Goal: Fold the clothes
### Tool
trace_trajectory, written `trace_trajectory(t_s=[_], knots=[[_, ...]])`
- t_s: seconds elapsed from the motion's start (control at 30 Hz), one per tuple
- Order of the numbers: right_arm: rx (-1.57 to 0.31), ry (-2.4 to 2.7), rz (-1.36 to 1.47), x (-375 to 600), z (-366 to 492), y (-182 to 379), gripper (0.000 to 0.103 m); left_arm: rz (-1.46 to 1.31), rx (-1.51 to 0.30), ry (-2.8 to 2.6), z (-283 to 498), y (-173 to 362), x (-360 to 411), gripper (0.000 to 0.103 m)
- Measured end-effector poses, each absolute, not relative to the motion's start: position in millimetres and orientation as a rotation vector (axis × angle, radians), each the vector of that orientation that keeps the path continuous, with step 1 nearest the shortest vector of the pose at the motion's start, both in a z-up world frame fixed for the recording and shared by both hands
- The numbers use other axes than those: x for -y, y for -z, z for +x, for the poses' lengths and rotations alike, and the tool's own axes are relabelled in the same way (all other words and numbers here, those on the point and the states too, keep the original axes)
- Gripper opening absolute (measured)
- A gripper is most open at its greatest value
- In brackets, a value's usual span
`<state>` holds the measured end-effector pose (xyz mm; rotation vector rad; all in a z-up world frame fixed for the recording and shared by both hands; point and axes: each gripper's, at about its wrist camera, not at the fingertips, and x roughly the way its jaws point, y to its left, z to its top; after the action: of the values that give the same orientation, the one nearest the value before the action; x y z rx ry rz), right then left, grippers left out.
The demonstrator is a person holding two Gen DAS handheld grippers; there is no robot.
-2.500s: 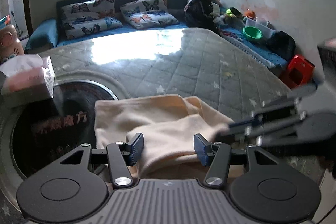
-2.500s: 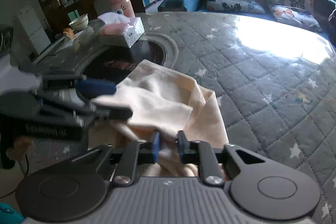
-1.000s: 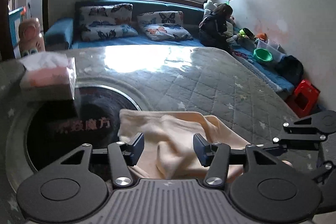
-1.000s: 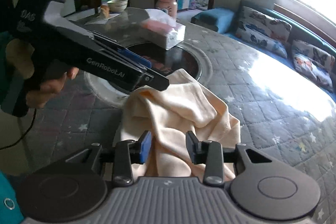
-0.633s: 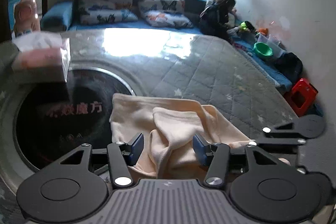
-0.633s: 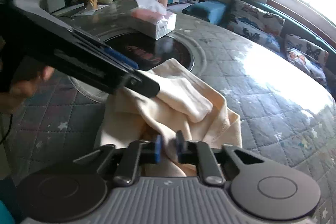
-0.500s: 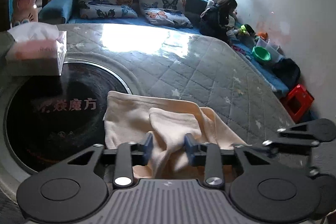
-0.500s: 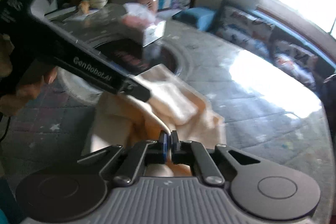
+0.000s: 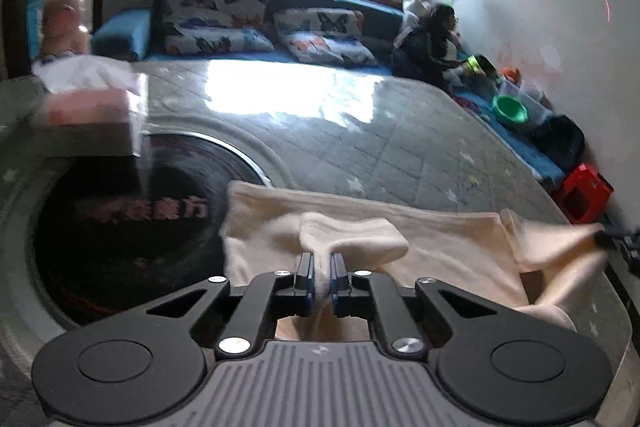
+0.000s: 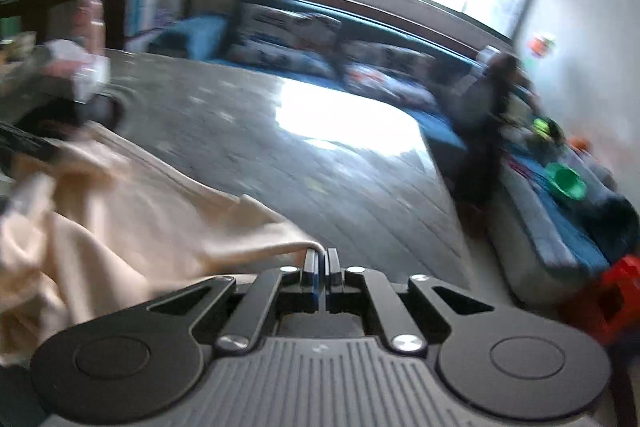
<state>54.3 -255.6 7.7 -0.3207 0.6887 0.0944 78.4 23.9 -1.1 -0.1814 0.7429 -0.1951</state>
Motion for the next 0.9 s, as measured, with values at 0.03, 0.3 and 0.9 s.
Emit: trace_trajectory(t_s=[0.03, 0.3, 0.9], knots=[[-0.700, -0.058, -0.310, 266, 52, -4, 0.002, -0.183, -0.729, 0.182, 75, -2, -28, 0.009], [-0.814, 0.123, -0.150, 336, 22, 29, 0.002, -0.176, -0.692, 0.027, 34, -17, -83, 0.008], [-0.798, -0.209, -0.123, 268, 35, 24, 0.026, -0.163, -0.766, -0.217, -46, -3, -173, 0.008]])
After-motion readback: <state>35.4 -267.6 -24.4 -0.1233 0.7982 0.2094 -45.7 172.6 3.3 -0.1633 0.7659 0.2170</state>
